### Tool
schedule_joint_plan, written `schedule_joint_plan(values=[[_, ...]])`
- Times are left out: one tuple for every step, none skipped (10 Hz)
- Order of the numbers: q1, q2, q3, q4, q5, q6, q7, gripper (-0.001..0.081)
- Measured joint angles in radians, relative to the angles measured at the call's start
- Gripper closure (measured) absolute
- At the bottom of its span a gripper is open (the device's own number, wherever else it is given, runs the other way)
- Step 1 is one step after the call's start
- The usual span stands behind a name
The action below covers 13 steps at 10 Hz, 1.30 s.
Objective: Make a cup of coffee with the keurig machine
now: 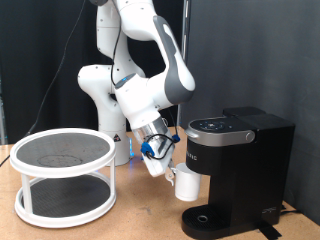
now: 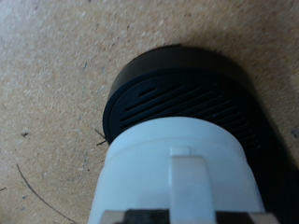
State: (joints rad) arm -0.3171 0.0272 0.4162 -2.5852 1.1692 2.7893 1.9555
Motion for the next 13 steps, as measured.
schedule_joint_plan(values=[[0.003,0.015,0.010,0.013,0.016,0.018,-0.009,0.0804],[0.003,0.029,0.018,0.024,0.018,0.028,-0.009,0.0804],[0.004,0.041,0.023,0.031,0.018,0.037,-0.009,0.0804],[0.004,0.053,0.029,0.035,0.018,0.045,-0.009,0.0804],[0.005,0.063,0.034,0.035,0.018,0.051,-0.009,0.0804],[0.005,0.073,0.040,0.036,0.018,0.059,-0.009,0.0804],[0.005,0.085,0.045,0.037,0.018,0.071,-0.010,0.0804],[0.005,0.095,0.050,0.040,0.023,0.084,-0.013,0.0804],[0.005,0.108,0.056,0.044,0.042,0.098,-0.029,0.0804],[0.005,0.120,0.061,0.051,0.066,0.111,-0.053,0.0804],[0.005,0.135,0.067,0.062,0.095,0.126,-0.077,0.0804],[0.005,0.149,0.071,0.075,0.119,0.135,-0.098,0.0804],[0.005,0.163,0.073,0.088,0.131,0.140,-0.110,0.0804]])
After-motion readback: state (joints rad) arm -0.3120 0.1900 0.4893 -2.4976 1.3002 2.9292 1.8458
